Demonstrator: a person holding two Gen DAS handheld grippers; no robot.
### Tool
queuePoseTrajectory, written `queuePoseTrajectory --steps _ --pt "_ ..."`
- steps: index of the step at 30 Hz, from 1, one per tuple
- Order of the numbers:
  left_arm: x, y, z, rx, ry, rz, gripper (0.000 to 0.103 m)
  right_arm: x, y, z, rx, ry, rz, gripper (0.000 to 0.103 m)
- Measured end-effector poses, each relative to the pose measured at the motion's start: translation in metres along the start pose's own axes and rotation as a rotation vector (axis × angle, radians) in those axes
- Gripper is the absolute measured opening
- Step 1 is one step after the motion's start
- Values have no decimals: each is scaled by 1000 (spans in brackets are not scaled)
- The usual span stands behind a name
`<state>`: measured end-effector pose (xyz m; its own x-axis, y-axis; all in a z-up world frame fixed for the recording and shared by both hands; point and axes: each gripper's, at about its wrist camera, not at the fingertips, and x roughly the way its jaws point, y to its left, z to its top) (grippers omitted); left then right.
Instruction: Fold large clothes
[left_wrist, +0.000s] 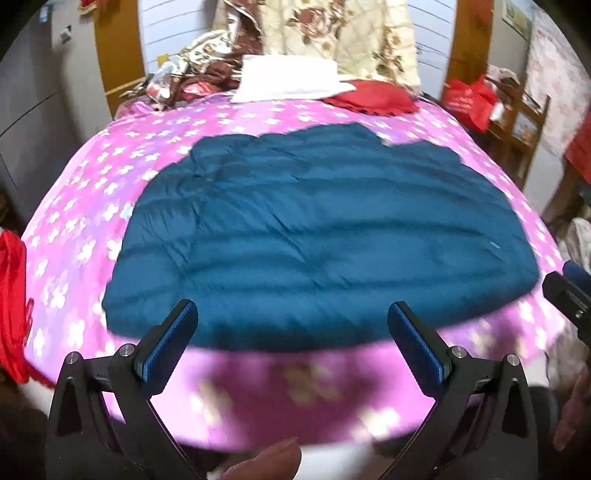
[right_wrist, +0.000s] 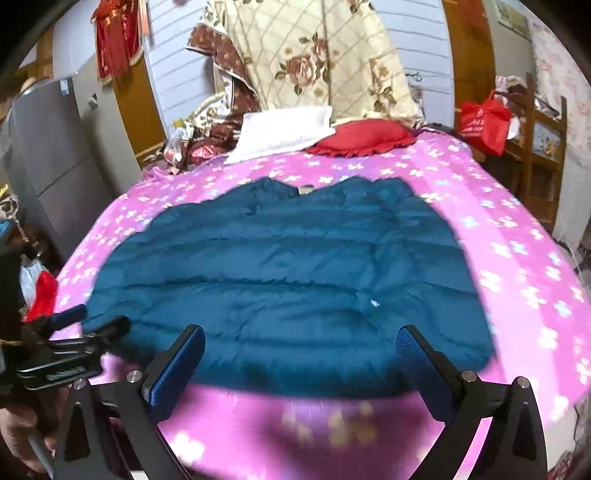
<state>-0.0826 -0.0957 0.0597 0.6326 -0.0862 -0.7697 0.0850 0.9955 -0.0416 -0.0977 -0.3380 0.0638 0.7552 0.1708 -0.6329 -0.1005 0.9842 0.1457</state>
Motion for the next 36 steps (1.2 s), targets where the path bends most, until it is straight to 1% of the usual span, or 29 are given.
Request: queuePoseTrajectory --steps 3,5,8,11,13,16,20,24,30,36 --pt "-29 -15 -12 8 0 -30 103 -50 -2 -12 -18 -32 -23 103" --pt "-50 -23 -25 15 -12 -37 103 -86 -8 -23 -20 -72 -48 103" --pt "-68 -31 -37 23 -14 -30 103 -116 -18 -39 -15 -86 -87 103" --pt "-80 -33 -44 33 -36 8 103 -131 -24 -55 -1 -78 -126 103" --pt "-84 -34 -48 40 -35 24 103 -136 -27 -60 4 -72 -118 103" --pt "-89 -31 -52 34 -43 52 103 -145 -27 -64 12 -88 -126 103" --pt "-93 -28 -55 33 -52 74 103 -153 -24 -66 19 -114 -99 103" --pt "-94 -28 -58 35 -50 71 103 -154 -17 -69 0 -124 -107 103" --pt "-93 -31 -61 37 -43 57 103 -154 -12 -77 -5 -111 -80 103" --pt "-91 -29 -62 26 -33 53 103 -151 -12 -78 2 -106 -75 103"
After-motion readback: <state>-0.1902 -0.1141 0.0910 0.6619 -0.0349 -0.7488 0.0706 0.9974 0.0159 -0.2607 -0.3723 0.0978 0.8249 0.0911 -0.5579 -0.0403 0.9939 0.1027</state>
